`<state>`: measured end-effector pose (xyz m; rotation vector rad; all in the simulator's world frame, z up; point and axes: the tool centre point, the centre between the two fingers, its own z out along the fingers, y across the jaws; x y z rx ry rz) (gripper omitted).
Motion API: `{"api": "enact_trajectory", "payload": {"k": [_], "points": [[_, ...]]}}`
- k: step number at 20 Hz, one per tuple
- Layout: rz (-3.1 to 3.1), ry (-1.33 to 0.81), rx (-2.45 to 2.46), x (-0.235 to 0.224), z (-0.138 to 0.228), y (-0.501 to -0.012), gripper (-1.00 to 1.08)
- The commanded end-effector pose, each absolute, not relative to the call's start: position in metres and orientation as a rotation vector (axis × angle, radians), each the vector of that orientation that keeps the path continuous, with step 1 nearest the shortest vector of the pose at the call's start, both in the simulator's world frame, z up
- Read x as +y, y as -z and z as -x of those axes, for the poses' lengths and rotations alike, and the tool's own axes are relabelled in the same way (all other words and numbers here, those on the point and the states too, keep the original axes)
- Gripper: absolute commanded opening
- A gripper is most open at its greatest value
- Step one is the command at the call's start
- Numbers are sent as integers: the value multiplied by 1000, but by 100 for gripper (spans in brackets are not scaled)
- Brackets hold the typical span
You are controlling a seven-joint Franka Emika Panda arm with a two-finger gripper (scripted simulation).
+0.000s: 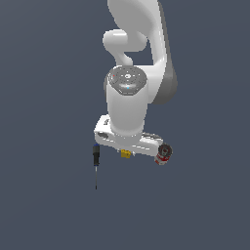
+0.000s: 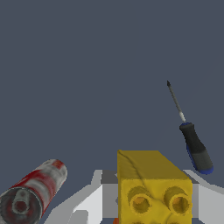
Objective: Pick up a designated object from a clutter of objects.
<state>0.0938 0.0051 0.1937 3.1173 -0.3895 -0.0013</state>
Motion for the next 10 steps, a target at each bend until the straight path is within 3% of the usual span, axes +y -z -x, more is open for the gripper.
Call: {"api": "enact_trajectory", "payload": {"k": [1, 10], "points": [[-3117, 0, -389, 9, -86, -224, -100], [-3117, 0, -390, 25, -60, -329, -100]]}}
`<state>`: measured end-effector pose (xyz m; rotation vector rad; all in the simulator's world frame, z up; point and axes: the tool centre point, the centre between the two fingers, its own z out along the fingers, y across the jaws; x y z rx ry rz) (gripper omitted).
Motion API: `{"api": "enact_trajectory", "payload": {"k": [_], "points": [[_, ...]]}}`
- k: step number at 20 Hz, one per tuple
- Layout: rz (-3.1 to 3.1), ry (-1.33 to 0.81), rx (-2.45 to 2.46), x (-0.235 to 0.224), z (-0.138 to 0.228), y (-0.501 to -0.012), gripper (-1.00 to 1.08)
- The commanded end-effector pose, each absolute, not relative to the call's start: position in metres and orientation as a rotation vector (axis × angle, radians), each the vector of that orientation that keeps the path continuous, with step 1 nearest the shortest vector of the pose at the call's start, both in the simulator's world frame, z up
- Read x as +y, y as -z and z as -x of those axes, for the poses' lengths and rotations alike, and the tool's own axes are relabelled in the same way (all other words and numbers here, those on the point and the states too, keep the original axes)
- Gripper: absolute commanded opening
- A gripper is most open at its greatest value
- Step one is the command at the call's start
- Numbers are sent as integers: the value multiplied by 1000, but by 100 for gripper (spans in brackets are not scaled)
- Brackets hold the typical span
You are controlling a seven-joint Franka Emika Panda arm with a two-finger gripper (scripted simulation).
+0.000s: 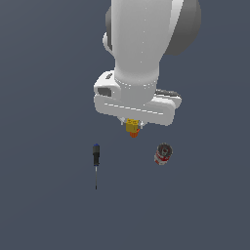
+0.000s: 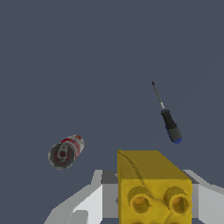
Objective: Pick up a designated object from a clutter of objects.
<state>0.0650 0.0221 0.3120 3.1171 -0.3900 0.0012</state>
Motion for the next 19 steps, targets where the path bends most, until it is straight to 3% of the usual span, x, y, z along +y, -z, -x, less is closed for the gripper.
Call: {"api": "enact_trajectory", "payload": {"k": [1, 10, 19], "points": [[-3117, 0, -390, 26, -58, -340, -100], [-3117, 0, -390, 37, -44, -410, -100], [-3117, 0, -390, 40, -40, -432, -100]]}}
